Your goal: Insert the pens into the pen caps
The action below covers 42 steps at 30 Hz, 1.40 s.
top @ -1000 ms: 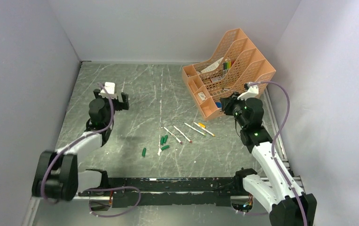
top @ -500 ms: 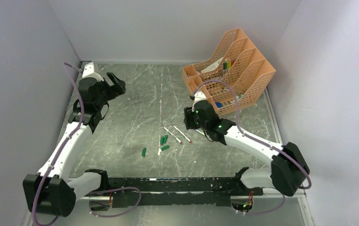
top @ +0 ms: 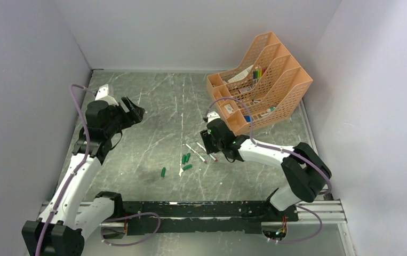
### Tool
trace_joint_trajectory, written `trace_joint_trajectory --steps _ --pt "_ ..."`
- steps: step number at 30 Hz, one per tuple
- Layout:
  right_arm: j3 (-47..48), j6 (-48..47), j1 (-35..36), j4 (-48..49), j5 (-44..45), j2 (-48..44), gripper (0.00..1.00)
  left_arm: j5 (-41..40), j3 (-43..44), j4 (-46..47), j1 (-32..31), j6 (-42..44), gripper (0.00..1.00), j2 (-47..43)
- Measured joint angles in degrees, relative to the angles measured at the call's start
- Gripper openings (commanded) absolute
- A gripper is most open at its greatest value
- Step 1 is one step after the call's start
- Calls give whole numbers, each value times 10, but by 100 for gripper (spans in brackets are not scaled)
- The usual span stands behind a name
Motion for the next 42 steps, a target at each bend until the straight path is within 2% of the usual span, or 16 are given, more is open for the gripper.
trace_joint_trajectory --steps 6,15,17,22,23,30,35,42 --pt "0 3 22 19 -8 25 45 30 -11 -3 0 10 84 -6" --pt "0 17 41 35 3 82 43 47 -11 -11 0 20 81 -3" --pt "1 19 42 41 5 85 34 49 -11 -14 0 22 79 -4" --pt "2 23 42 50 13 91 2 51 -11 -16 0 24 73 -8" --pt "3 24 42 52 13 91 0 51 -11 -17 0 26 72 -9" --pt "3 30 42 48 19 87 0 80 -11 -17 0 27 75 -12" --pt "3 29 42 29 20 31 0 156 -22 24 0 -2 80 -26" --pt "24 41 42 74 -50 -143 0 289 -146 256 0 -155 86 -76"
